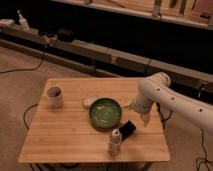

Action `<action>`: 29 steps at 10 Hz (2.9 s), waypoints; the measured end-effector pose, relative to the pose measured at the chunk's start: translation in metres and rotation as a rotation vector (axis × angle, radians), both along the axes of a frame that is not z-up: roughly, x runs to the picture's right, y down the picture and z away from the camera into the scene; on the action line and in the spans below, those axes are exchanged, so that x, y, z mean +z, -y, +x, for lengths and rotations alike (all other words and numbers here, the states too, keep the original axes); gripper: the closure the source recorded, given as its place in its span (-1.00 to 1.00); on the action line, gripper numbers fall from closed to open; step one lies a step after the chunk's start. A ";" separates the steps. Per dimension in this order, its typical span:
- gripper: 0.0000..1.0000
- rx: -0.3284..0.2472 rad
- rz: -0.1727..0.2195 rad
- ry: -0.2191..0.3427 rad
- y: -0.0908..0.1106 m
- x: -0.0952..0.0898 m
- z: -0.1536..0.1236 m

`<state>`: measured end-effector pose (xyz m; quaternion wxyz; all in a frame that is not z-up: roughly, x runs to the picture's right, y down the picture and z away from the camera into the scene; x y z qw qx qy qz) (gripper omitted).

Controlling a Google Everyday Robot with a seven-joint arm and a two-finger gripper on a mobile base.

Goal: Push the eraser across the table

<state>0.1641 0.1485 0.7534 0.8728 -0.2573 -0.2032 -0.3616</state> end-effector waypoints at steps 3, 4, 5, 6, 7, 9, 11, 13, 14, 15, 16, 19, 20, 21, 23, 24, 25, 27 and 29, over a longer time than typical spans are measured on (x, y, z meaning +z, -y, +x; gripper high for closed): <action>-0.60 0.000 0.000 0.000 0.000 0.000 0.000; -0.60 -0.001 0.000 0.000 0.000 0.000 0.000; -0.60 0.001 0.000 0.000 0.000 0.000 0.000; -0.60 0.000 0.000 0.000 0.000 0.000 0.000; -0.60 -0.001 0.000 0.000 0.000 0.000 0.000; -0.60 0.000 0.000 0.000 0.000 0.000 0.000; -0.60 0.000 0.000 0.000 0.000 0.000 0.000; -0.60 0.000 0.000 0.000 0.000 0.000 0.000; -0.60 0.000 0.000 0.000 0.000 0.000 0.000; -0.60 0.000 0.000 0.000 0.000 0.000 0.000; -0.60 0.000 0.000 0.000 0.000 0.000 0.000; -0.60 0.000 0.000 0.000 0.000 0.000 0.000; -0.60 -0.001 0.001 -0.001 0.000 0.000 0.000; -0.60 0.000 0.000 0.000 0.000 0.000 0.000; -0.60 -0.001 0.001 -0.001 0.000 0.000 0.000; -0.60 0.000 0.000 0.000 0.000 0.000 0.000; -0.60 0.002 -0.005 0.005 -0.002 0.000 -0.002; -0.60 -0.028 -0.065 0.035 -0.029 0.004 -0.018; -0.60 -0.056 -0.091 -0.005 -0.042 0.012 -0.018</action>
